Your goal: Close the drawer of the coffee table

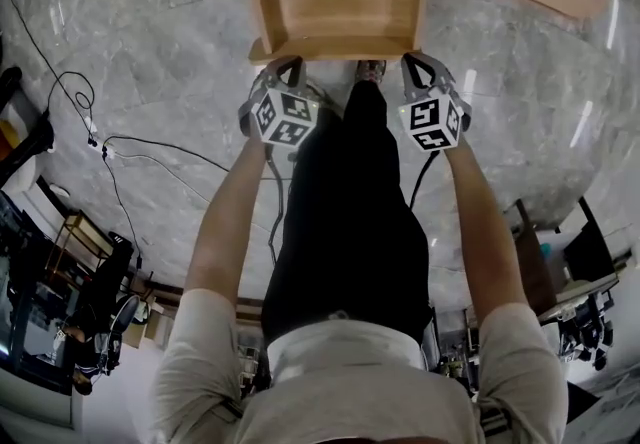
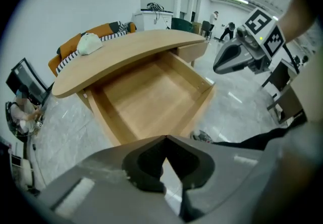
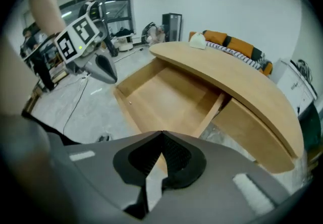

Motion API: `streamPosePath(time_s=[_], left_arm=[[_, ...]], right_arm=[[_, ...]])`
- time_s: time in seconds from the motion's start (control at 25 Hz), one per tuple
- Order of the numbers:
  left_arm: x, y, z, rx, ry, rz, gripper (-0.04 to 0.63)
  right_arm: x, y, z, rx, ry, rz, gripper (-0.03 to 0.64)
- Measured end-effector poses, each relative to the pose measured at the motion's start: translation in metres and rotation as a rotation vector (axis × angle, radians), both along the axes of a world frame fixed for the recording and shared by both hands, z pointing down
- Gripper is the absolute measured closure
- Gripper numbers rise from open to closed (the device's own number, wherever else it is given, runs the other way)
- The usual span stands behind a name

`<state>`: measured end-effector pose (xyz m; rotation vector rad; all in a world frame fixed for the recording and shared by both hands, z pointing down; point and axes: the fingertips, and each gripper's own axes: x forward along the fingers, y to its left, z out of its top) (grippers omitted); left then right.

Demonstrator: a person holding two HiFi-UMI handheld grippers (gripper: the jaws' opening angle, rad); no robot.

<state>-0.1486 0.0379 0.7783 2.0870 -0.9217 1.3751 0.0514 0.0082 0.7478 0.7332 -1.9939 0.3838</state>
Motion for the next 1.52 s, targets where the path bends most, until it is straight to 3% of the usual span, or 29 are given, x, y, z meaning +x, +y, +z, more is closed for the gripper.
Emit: streamPosePath(time_s=[0.2,0.28,0.32,0.36,0.44,0.56,0.72,0.96,1.16,1.52], left_arm=[[-0.028,0.007,0.019,0.001,-0.141,0.138,0.575],[-0.038,0.011,0.023,0.009,-0.201,0.222,0.574],[-0.044,0.013,0.025,0.014,-0.231,0.263,0.573],[-0.049,0.015,0.027,0.015,-0.259,0.302,0.513],[-0.058,0.021,0.032,0.005,-0.304,0.366,0.463],[-0.068,0.028,0.041,-0.027,-0.349,0.422,0.431],[-0.073,0.027,0.051,-0.032,-0.370,0.412,0.430],[-0.070,0.020,0.064,0.000,-0.384,0.383,0.453],[-0.070,0.021,0.062,0.034,-0.410,0.429,0.469],[-0.072,0.028,0.034,0.002,-0.395,0.445,0.474]], right_arm=[[0.011,0.011,0.025,0.046,0.218,-0.263,0.607],[0.018,0.017,0.036,0.033,0.292,-0.346,0.484],[0.022,0.020,0.040,0.021,0.319,-0.380,0.466],[0.025,0.023,0.045,0.012,0.343,-0.411,0.465],[0.031,0.027,0.052,0.000,0.388,-0.466,0.462],[0.035,0.033,0.060,-0.014,0.429,-0.511,0.462],[0.035,0.029,0.067,-0.016,0.428,-0.495,0.462],[0.033,0.027,0.079,0.033,0.473,-0.560,0.459],[0.032,0.032,0.080,0.054,0.483,-0.580,0.537],[0.029,0.045,0.054,-0.012,0.450,-0.602,0.541]])
